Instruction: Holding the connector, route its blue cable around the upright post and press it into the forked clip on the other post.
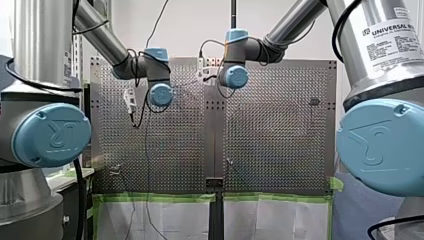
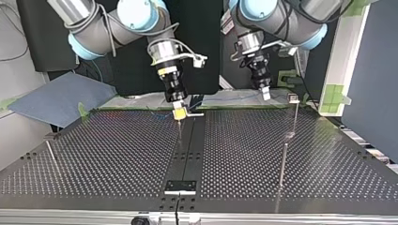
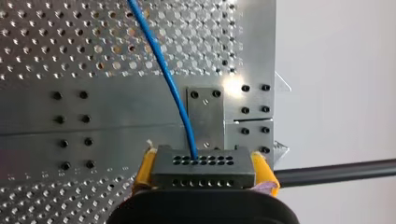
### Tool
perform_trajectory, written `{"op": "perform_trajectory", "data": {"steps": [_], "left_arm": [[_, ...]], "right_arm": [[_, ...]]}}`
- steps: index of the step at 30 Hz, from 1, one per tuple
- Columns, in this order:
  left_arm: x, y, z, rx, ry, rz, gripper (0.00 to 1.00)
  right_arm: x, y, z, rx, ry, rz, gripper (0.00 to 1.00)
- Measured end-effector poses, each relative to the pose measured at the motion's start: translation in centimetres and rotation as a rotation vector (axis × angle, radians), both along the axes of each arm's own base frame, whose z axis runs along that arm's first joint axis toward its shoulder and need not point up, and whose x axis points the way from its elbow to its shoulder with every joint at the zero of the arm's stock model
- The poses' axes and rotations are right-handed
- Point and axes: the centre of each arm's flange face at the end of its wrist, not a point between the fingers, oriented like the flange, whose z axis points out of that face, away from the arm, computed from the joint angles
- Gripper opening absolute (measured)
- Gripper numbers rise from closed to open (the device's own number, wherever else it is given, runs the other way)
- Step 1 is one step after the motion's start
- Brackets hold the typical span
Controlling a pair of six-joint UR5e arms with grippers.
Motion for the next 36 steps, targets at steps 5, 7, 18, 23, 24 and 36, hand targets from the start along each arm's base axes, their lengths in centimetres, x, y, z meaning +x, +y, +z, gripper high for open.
{"op": "perform_trajectory", "data": {"steps": [5,7,18,23,24,36], "left_arm": [[0.6,0.7,3.3,-0.024,-0.038,0.030,0.00],[0.8,1.0,4.7,-0.032,-0.054,0.040,0.00],[1.6,3.7,12.4,-0.078,-0.154,0.076,0.00],[2.1,5.4,16.1,-0.107,-0.209,0.071,0.02],[2.3,5.6,16.5,-0.111,-0.214,0.069,0.02],[6.5,8.6,19.3,-0.137,-0.227,0.054,0.02]], "right_arm": [[0.2,-0.3,0.8,0.009,0.016,0.024,0.00],[0.2,-0.4,1.1,0.012,0.021,0.031,0.00],[1.3,-0.8,3.7,-0.021,0.002,0.094,0.00],[1.8,-1.0,4.7,-0.039,-0.013,0.127,0.00],[1.9,-1.1,4.8,-0.040,-0.016,0.130,0.00],[3.3,-2.8,6.1,-0.055,-0.035,0.136,0.00]]}}
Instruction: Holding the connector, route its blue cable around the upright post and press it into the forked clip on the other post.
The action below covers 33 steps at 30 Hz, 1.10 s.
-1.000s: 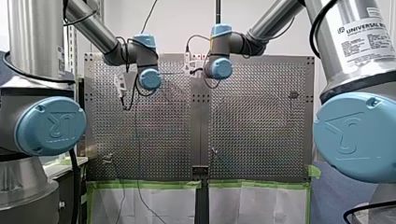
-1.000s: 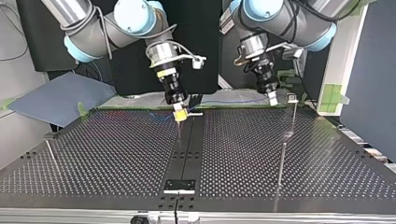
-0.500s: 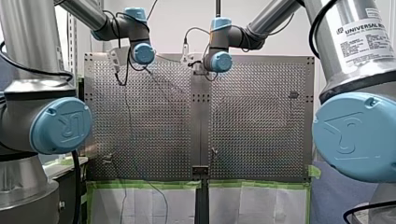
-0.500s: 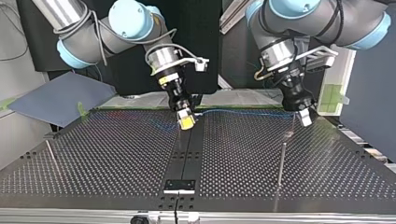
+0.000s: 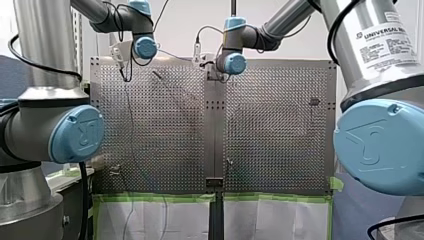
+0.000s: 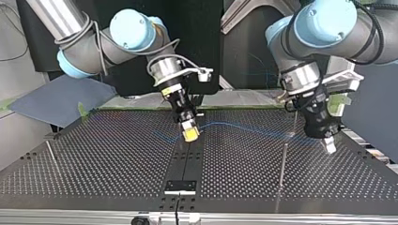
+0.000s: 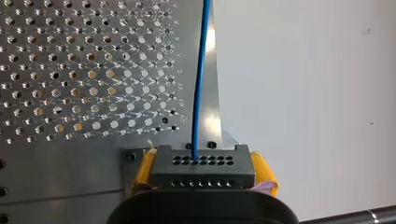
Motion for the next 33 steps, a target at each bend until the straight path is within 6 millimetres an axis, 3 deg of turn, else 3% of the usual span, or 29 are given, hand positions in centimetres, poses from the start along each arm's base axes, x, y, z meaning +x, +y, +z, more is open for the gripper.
{"op": "perform_trajectory", "data": {"steps": [14,25,28,33], "left_arm": [[7.7,4.3,0.4,0.014,-0.009,-0.004,0.02],[12.3,8.9,-4.2,0.043,0.079,-0.001,0.02],[12.9,9.9,-4.5,0.050,0.078,-0.003,0.02],[13.5,10.0,-5.2,0.061,0.088,-0.034,0.05]], "right_arm": [[1.5,-2.2,0.8,-0.019,-0.020,-0.009,0.00],[1.2,-4.0,0.0,-0.009,-0.013,-0.043,0.00],[1.2,-4.5,-0.8,-0.003,-0.006,-0.048,0.00],[1.5,-4.9,-1.9,0.004,0.000,-0.050,0.00]]}}
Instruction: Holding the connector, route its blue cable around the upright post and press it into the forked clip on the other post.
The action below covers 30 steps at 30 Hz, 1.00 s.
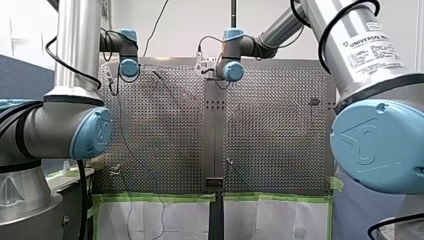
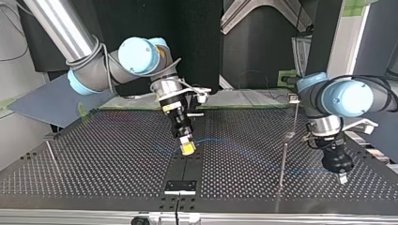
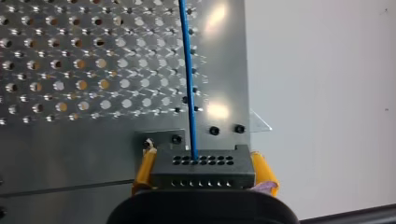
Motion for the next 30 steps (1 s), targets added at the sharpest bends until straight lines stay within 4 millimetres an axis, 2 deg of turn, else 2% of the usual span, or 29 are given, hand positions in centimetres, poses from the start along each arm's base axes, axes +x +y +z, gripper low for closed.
{"op": "perform_trajectory", "data": {"steps": [10,17,21,29,30], "left_arm": [[1.9,-2.5,-4.6,0.011,0.091,-0.111,0.07],[2.9,-2.9,-7.6,-0.002,0.141,-0.123,0.09],[3.0,-3.1,-8.3,-0.010,0.153,-0.127,0.14],[2.7,-3.9,-8.6,-0.014,0.171,-0.150,0.14],[2.7,-4.0,-8.6,-0.017,0.174,-0.155,0.18]], "right_arm": [[0.5,-0.6,-2.2,0.017,0.018,-0.004,0.00],[0.5,-0.9,-3.1,0.033,0.032,-0.014,0.00],[0.6,-1.1,-4.2,0.049,0.053,-0.027,0.00],[0.5,-1.1,-6.1,0.097,0.096,-0.039,0.00],[0.5,-1.1,-6.4,0.105,0.104,-0.040,0.00]]}}
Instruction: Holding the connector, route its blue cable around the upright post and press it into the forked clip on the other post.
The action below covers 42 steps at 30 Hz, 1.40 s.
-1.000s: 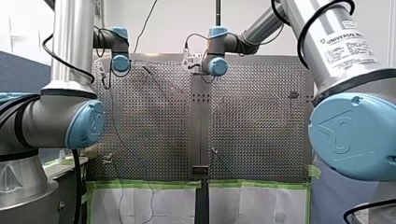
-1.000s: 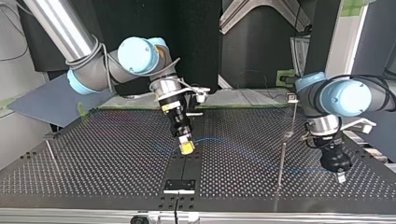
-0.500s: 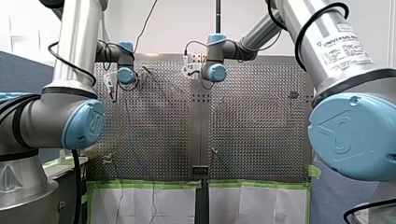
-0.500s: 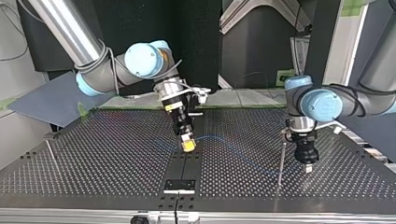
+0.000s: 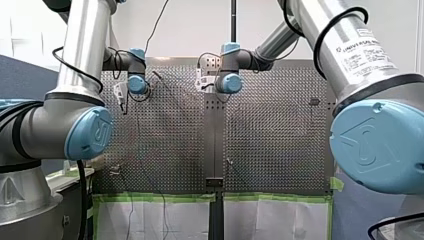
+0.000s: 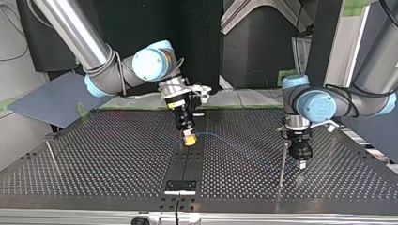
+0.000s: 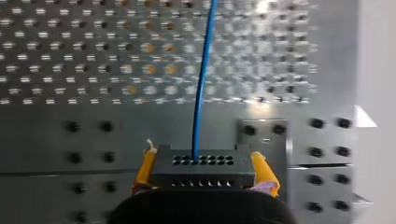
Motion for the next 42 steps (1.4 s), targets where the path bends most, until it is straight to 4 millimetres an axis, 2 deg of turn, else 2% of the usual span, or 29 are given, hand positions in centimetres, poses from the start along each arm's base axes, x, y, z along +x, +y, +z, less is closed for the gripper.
{"op": "perform_trajectory", "data": {"steps": [2,3,4,5,6,7,8,9,11,12,30,36,42], "left_arm": [[-0.1,-0.1,-0.1,-0.009,0.007,-0.008,0.22],[-0.1,-0.2,-0.1,-0.012,0.010,-0.010,0.28],[-0.2,-0.2,-0.2,-0.014,0.015,-0.010,0.45],[-0.2,-0.2,-0.3,-0.015,0.018,-0.010,0.45],[-0.2,-0.2,-0.3,-0.016,0.022,-0.011,0.56],[-0.3,-0.2,-0.3,-0.015,0.026,-0.010,0.73],[-0.3,-0.2,-0.4,-0.015,0.030,-0.009,0.73],[-0.4,-0.2,-0.4,-0.015,0.034,-0.007,0.78],[-0.5,-0.2,-0.5,-0.010,0.044,-0.003,0.78],[-0.5,-0.3,-0.5,-0.008,0.047,-0.002,1.00],[-1.6,-0.1,-1.3,0.098,0.146,0.089,1.00],[-1.3,-0.5,-1.2,0.061,0.119,0.051,1.00],[-0.7,-1.0,-2.6,0.016,0.129,0.006,1.00]], "right_arm": [[0.1,0.0,-1.1,0.021,0.021,-0.003,0.00],[0.1,0.1,-1.6,0.030,0.030,-0.004,0.00],[0.2,0.1,-2.1,0.040,0.040,-0.005,0.00],[0.2,0.2,-2.8,0.053,0.054,-0.006,0.00],[0.2,0.3,-3.3,0.064,0.064,-0.007,0.00],[0.2,0.4,-3.8,0.073,0.073,-0.008,0.00],[0.2,0.5,-4.4,0.084,0.083,-0.009,0.00],[0.1,0.5,-4.8,0.090,0.089,-0.011,0.00],[-0.1,0.7,-5.7,0.099,0.096,-0.015,0.00],[-0.1,0.8,-6.0,0.101,0.098,-0.016,0.00],[-2.6,1.7,-12.5,0.118,0.109,-0.072,0.00],[-3.9,1.7,-17.1,0.151,0.140,-0.118,0.00],[-5.3,2.7,-22.9,0.207,0.198,-0.141,0.00]]}}
